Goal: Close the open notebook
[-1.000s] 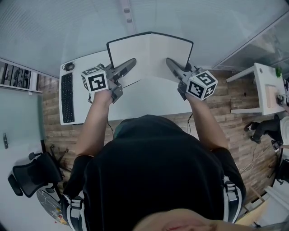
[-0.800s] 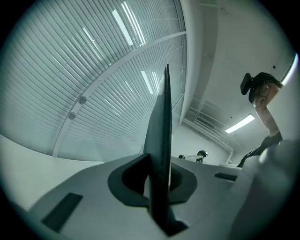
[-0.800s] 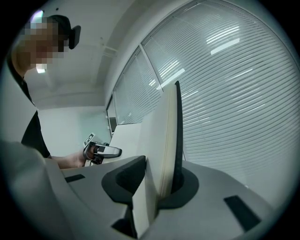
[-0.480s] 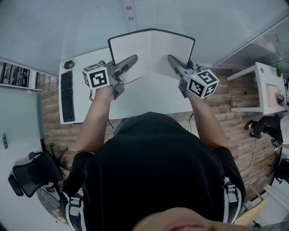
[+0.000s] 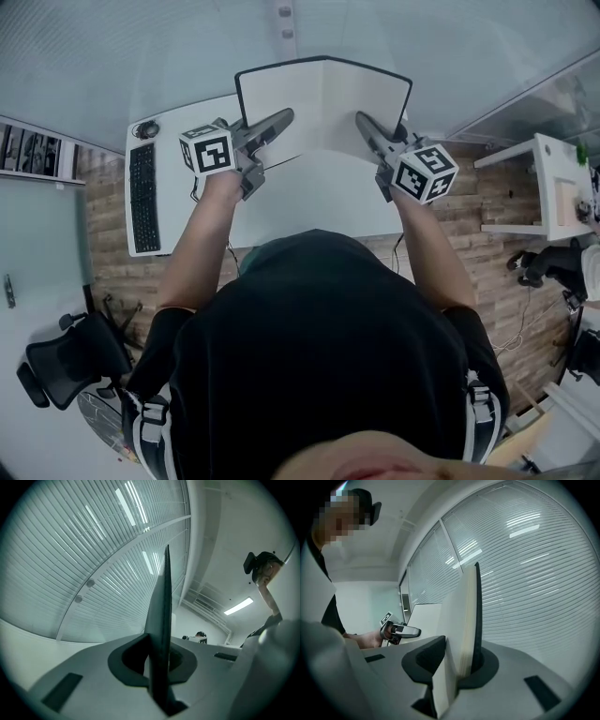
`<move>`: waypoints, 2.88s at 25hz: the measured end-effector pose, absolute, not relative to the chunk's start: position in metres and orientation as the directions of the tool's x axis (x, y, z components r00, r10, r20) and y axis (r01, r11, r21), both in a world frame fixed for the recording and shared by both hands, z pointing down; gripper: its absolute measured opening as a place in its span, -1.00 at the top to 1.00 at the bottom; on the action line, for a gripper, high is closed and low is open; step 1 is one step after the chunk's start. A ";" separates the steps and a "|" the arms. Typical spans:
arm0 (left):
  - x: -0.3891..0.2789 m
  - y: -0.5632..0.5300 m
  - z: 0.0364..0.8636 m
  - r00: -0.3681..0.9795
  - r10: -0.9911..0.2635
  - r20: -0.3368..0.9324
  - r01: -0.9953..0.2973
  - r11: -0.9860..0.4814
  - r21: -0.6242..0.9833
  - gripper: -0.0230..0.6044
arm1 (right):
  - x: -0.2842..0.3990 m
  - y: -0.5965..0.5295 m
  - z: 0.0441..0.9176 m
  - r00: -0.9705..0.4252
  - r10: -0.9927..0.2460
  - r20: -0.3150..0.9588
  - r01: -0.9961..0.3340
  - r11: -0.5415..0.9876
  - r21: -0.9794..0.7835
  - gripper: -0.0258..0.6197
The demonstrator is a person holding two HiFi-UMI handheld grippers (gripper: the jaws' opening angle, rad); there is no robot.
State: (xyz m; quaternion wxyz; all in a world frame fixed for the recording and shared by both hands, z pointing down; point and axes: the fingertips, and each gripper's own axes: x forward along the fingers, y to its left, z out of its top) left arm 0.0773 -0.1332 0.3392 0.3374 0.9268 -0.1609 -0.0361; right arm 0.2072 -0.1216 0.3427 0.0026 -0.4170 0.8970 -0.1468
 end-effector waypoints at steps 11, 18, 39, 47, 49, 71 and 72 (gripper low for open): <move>0.000 -0.197 0.381 0.932 -0.356 0.062 -0.297 -0.658 0.692 0.80 | 0.128 -0.184 0.378 -0.642 -0.741 0.198 -0.759 0.577 -0.302 0.62; 0.001 -0.202 0.406 0.923 -0.366 0.120 -0.343 -0.640 0.687 0.80 | 0.126 -0.187 0.403 -0.639 -0.731 0.240 -0.760 0.550 -0.346 0.63; -0.040 -0.233 0.515 0.897 -0.365 0.251 -0.417 -0.505 0.755 0.80 | 0.081 -0.217 0.508 -0.650 -0.635 0.417 -0.759 0.519 -0.393 0.64; -0.062 -0.246 0.562 0.876 -0.372 0.306 -0.457 -0.441 0.772 0.80 | 0.054 -0.227 0.553 -0.658 -0.577 0.484 -0.753 0.518 -0.406 0.64; -0.063 -0.246 0.568 0.874 -0.372 0.313 -0.461 -0.430 0.777 0.80 | 0.053 -0.228 0.562 -0.659 -0.565 0.496 -0.752 0.517 -0.410 0.64; -0.083 -0.242 0.673 0.856 -0.326 0.402 -0.491 -0.269 0.829 0.80 | 0.034 -0.233 0.668 -0.643 -0.440 0.627 -0.761 0.457 -0.459 0.64; -0.084 -0.242 0.676 0.855 -0.323 0.405 -0.493 -0.265 0.829 0.80 | 0.034 -0.233 0.672 -0.643 -0.436 0.630 -0.761 0.454 -0.462 0.64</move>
